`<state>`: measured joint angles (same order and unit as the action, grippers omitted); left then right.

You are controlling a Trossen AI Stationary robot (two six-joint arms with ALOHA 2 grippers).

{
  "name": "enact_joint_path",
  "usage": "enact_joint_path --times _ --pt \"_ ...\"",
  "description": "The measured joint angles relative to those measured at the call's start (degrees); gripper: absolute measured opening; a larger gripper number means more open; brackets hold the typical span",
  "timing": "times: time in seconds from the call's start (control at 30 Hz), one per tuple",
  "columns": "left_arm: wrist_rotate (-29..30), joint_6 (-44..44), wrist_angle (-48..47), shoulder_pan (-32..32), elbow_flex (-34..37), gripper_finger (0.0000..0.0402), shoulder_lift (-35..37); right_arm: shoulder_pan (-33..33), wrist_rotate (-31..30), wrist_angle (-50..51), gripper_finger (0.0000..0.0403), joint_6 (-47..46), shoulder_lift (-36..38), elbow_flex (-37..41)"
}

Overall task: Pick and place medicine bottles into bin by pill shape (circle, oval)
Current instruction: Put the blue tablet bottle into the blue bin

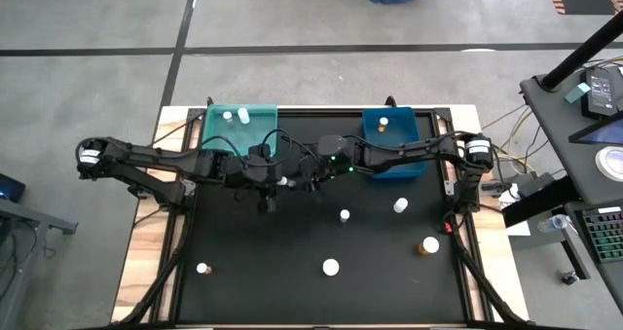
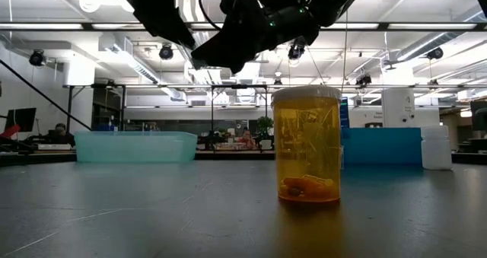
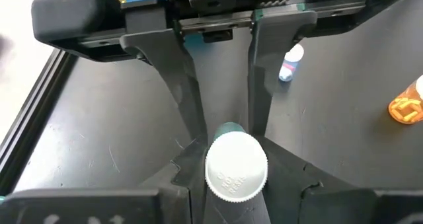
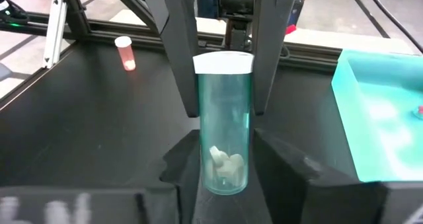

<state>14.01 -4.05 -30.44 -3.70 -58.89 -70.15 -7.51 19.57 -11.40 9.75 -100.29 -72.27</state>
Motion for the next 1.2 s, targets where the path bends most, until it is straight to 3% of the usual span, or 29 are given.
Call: enact_joint_path --times 0.23,0.5,0.77,1.03,1.2 --pt "0.01 -0.04 0.02 -0.02 0.11 0.0116 0.0 0.0 0.02 0.03 0.0081 -0.14 0.0 0.0" --pt "-0.01 -0.04 0.06 -0.02 -0.02 0.0141 0.15 0.0 -0.01 0.46 0.0098 -0.16 0.0 -0.07" --pt "-0.01 0.3 -0.06 0.0 -0.11 0.0203 0.23 0.0 -0.02 1.6 0.0099 -0.16 0.0 -0.15" --pt "-0.01 6.62 -0.15 -0.02 0.0 0.0235 3.12 -0.81 -0.08 6.85 0.01 -1.19 0.11 -0.36" --pt "1.27 9.01 0.04 -0.01 0.12 0.0235 4.4 -2.79 -7.72 17.76 0.01 -6.06 0.69 -1.58"
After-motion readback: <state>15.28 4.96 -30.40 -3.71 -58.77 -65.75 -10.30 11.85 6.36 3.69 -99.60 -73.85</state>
